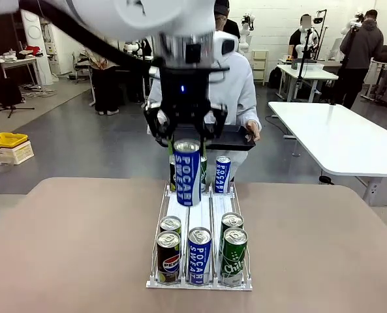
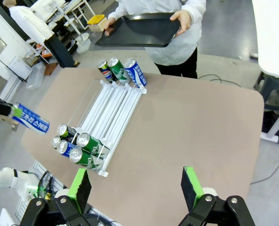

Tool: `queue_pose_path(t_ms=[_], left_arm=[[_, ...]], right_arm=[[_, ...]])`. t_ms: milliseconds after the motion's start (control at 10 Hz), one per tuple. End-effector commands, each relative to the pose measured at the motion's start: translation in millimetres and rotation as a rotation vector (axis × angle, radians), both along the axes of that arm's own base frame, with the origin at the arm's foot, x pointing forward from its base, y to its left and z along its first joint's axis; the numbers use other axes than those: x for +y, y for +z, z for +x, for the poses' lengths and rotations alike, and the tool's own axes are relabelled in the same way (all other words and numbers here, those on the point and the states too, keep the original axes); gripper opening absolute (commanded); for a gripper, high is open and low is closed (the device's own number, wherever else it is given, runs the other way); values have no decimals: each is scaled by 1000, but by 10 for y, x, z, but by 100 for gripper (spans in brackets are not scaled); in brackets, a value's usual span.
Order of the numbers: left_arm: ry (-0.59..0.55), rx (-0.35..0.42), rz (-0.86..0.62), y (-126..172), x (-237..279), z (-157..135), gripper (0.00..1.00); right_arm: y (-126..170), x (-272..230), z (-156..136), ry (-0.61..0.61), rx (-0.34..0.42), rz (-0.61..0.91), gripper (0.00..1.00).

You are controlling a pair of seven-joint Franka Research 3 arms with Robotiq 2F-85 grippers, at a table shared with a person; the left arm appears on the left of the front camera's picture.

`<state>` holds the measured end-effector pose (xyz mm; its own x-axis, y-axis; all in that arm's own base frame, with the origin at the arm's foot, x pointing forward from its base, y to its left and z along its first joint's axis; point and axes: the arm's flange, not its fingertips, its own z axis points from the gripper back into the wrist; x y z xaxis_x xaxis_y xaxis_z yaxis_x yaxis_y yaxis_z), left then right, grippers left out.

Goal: Retrieve and hand over the desired beverage to the person.
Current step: Pick up a can of the same type that the person held from the Automatic Can Dispenser.

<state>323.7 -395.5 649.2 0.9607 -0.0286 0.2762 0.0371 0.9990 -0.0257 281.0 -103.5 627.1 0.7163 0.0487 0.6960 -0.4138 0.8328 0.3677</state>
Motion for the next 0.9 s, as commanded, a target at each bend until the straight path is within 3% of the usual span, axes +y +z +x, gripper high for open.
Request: queue_pose_path(t_ms=[0,600,800], left_arm=[[42,-38,17,286,-166,43,10],[64,-70,10,674,-401,299,10],[22,-71,-16,570,-257,273,10]], right_arm=[[-13,6,5,26,-14,18,100],[-13,6,5,26,-14,18,100],[-13,6,5,26,-14,18,100]])
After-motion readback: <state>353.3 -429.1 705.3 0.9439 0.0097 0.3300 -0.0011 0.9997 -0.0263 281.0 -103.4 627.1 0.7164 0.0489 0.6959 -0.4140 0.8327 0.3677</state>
